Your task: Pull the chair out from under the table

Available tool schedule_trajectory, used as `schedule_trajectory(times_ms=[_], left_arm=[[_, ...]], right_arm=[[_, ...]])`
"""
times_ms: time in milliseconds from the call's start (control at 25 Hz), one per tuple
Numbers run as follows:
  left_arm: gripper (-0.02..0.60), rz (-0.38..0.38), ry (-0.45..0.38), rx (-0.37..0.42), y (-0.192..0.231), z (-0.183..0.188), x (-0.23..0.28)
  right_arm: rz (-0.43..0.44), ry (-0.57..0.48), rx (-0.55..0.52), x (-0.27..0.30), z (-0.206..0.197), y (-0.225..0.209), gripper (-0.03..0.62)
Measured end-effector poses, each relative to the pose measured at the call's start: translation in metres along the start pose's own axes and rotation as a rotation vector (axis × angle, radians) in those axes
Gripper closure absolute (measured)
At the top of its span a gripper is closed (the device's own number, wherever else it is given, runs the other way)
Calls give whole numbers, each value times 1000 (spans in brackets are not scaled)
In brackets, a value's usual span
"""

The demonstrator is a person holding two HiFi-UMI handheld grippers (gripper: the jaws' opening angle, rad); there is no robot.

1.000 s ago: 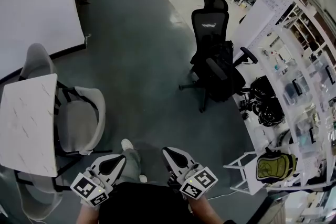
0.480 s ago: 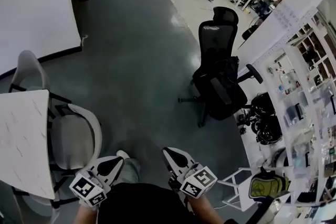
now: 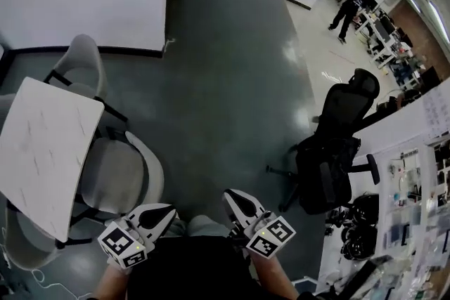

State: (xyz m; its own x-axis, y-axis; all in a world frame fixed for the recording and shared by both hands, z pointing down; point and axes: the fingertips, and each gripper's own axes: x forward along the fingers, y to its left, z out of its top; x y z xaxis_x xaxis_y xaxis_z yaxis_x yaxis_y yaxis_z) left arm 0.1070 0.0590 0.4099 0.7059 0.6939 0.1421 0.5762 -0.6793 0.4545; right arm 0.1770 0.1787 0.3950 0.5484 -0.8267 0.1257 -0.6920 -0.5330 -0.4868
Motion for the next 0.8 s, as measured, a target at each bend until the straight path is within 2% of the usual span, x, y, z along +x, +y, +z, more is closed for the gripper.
schedule_trajectory(times_ms=[240, 440, 640, 800], left_arm=[[577, 265, -126, -50, 32, 18, -30], [577, 455, -228, -100, 47, 17, -58], [575, 703, -293, -120, 55, 8, -88], [574, 861, -344, -145, 58, -7, -108]], right_arm=[[268, 142, -53, 84, 10, 19, 580], [516, 265, 8, 136, 6, 47, 580], [693, 361, -76, 170, -6, 80, 577], [824, 455, -104, 186, -22, 104, 568]])
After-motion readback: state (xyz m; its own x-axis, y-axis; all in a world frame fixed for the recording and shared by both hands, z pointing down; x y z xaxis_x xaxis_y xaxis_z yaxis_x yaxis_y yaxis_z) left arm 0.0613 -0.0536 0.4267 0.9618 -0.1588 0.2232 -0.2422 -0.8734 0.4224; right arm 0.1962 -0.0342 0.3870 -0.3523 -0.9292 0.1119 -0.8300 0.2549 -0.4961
